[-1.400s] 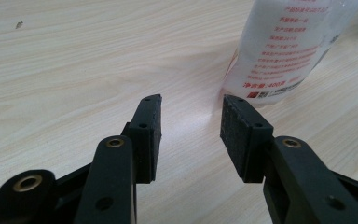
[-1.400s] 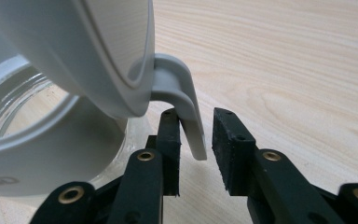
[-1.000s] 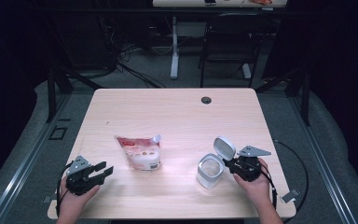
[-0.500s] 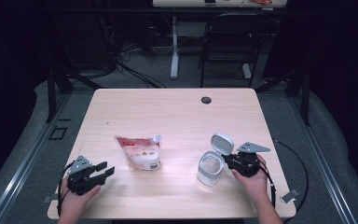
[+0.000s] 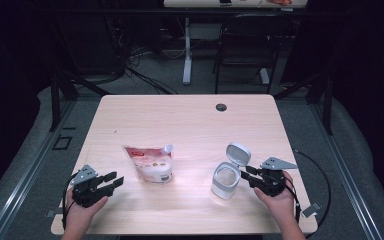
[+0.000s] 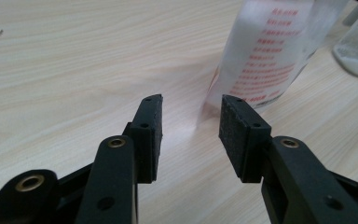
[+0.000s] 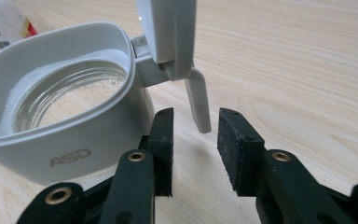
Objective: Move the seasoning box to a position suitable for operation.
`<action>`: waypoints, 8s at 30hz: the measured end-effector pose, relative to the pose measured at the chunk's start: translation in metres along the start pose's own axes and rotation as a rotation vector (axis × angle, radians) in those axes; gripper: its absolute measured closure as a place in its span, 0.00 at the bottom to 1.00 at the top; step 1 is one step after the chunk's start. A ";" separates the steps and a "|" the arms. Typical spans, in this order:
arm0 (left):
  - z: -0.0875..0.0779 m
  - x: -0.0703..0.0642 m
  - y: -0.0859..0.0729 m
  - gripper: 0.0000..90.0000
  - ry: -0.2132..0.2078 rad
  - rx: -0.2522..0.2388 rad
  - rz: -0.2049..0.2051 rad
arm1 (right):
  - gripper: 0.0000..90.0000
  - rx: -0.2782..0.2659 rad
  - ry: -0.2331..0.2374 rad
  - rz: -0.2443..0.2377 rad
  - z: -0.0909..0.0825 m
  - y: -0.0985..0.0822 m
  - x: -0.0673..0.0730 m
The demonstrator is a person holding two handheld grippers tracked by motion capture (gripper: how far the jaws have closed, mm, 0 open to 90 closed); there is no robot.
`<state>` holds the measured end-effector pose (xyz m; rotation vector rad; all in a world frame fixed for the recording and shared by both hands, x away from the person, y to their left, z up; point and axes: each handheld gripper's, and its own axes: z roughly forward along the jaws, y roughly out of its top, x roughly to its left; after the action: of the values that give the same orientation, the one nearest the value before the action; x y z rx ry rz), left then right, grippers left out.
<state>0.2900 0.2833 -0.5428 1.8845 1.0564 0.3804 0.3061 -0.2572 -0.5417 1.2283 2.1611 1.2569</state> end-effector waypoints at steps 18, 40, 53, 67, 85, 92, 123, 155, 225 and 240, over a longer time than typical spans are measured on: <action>-0.013 -0.012 0.051 0.55 -0.099 -0.059 0.036 | 0.64 -0.084 -0.052 0.064 -0.019 -0.002 -0.010; -0.016 -0.027 0.101 0.59 -0.133 -0.066 0.079 | 0.65 -0.214 -0.015 -0.030 -0.056 0.040 0.019; -0.014 -0.027 0.099 0.64 -0.124 -0.069 0.102 | 0.70 -0.199 0.083 -0.119 -0.041 0.080 0.055; -0.008 -0.026 0.094 0.68 -0.117 -0.056 0.104 | 0.72 -0.136 0.191 -0.210 0.016 0.100 0.097; -0.007 -0.023 0.092 0.75 -0.120 -0.060 0.096 | 0.69 -0.117 0.315 -0.250 0.068 0.117 0.139; -0.008 -0.023 0.092 0.78 -0.126 -0.059 0.095 | 0.68 -0.118 0.322 -0.263 0.080 0.123 0.149; -0.008 -0.037 0.096 0.96 -0.163 -0.056 0.151 | 0.82 -0.119 0.274 -0.308 0.066 0.120 0.147; 0.016 -0.073 0.097 0.92 -0.269 -0.055 0.176 | 0.80 -0.139 0.232 -0.302 0.019 0.087 0.125; 0.002 -0.048 0.085 0.70 -0.224 -0.038 0.120 | 0.75 -0.031 0.390 -0.387 0.017 0.159 0.149; 0.000 -0.041 0.082 0.68 -0.204 -0.043 0.098 | 0.81 0.100 0.420 -0.485 0.052 0.183 0.183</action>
<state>0.3082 0.2333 -0.4689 1.8963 0.8164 0.2588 0.3302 -0.0384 -0.3961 0.4337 2.6250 1.2773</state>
